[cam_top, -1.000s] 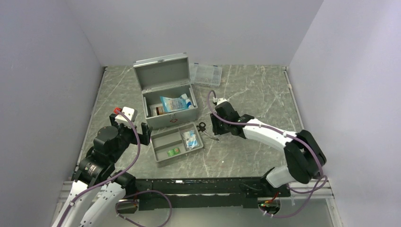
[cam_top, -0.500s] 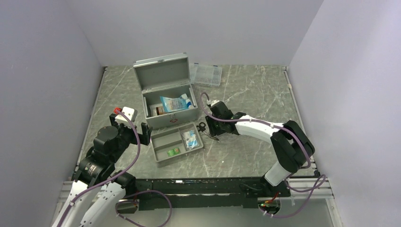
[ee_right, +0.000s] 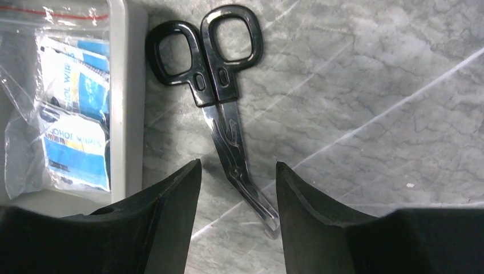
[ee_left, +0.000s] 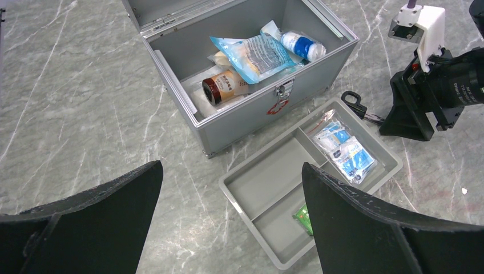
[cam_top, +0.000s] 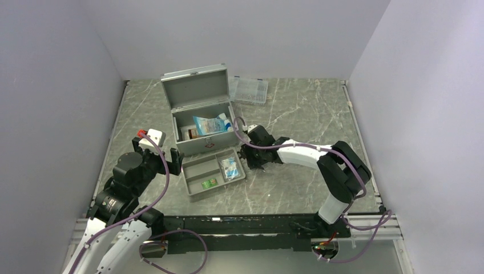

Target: Organize the medicine kit

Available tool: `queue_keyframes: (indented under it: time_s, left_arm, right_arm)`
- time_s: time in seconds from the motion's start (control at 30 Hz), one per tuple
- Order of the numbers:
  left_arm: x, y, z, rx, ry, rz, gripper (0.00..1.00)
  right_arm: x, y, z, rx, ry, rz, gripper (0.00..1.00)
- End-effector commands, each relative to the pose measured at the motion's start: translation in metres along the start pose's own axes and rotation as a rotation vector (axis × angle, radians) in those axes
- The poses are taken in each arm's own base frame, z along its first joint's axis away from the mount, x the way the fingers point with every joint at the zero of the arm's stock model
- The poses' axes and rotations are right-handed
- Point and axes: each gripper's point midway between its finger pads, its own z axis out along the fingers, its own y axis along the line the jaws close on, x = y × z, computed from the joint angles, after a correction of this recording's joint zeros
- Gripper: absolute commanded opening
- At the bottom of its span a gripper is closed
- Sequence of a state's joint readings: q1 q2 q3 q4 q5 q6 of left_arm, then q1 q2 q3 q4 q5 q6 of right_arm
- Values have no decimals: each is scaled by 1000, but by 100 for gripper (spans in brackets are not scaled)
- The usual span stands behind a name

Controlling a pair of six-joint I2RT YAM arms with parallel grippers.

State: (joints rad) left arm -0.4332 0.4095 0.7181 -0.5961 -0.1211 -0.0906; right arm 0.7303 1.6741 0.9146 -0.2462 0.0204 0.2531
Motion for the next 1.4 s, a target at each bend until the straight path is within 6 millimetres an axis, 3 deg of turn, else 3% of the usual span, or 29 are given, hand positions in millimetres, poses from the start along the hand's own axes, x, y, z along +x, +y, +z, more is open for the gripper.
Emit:
queue_keyframes:
  time_s: [0.0,0.17,0.33,0.73,0.87,0.97,1.37]
  left_arm:
    - [-9,-1,-1,2,-29,-9,99]
    - [-9,0,-1,1,-30,-9,99]
    - [-10,0,-1,2,-31,-8,99]
    - [-10,-1,-1,2,-31,-9,99]
    - [-10,-1,0,3,-30,-9,99]
    - [-9,-1,0,5,-28,-9,99]
    - [-10,-6,1,31,-26,-17,99]
  right_arm:
    - [-24,8,4,5,-57,-25,54]
    - [-20,0,11,69,-24,-35,53]
    - [-15,-2,13,81,-11,-39,45]
    - [3,1,14,97,17,-57,11]
    - [4,2,10,102,2,-42,4]
    - [1,1,3,112,-18,-35,0]
    - [-21,3,-52,86,-154,-21,0]
